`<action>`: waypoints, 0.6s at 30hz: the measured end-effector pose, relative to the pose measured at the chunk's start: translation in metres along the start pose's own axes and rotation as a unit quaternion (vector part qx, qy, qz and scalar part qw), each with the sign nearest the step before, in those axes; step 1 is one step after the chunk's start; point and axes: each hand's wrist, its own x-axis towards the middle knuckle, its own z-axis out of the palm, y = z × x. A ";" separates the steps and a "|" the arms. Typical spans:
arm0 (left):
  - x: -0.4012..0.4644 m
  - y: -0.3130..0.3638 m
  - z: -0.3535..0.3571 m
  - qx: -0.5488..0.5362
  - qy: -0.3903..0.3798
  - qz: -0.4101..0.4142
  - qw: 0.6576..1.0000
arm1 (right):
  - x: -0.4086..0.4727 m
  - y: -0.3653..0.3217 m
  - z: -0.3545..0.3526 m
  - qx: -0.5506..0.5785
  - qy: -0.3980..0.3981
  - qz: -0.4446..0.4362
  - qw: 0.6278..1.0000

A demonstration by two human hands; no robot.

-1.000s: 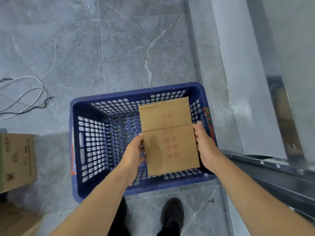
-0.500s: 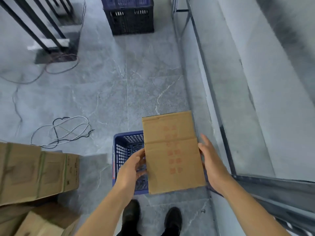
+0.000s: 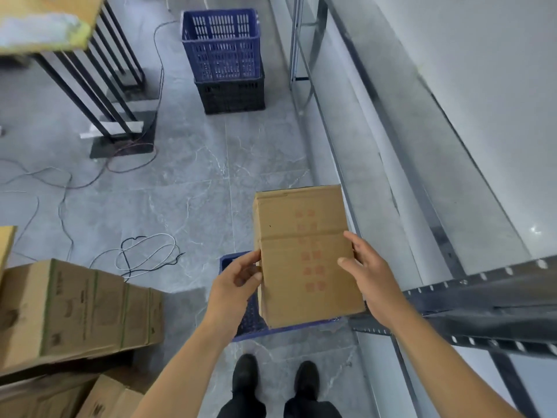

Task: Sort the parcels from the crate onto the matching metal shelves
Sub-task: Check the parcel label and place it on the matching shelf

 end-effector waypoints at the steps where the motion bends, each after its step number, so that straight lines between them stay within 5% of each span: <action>1: -0.005 0.006 -0.004 0.011 0.002 0.010 1.000 | -0.007 -0.005 0.000 0.014 -0.002 -0.003 1.000; 7: -0.023 0.020 -0.029 0.009 -0.038 0.012 0.999 | -0.034 -0.028 0.008 0.041 -0.021 -0.039 0.998; 12: -0.025 0.021 -0.038 -0.101 -0.127 -0.039 0.986 | -0.051 -0.037 0.019 0.081 -0.030 -0.057 0.995; 18: -0.026 0.045 -0.049 -0.069 -0.097 -0.011 0.993 | -0.056 -0.043 0.023 -0.026 -0.082 -0.059 0.995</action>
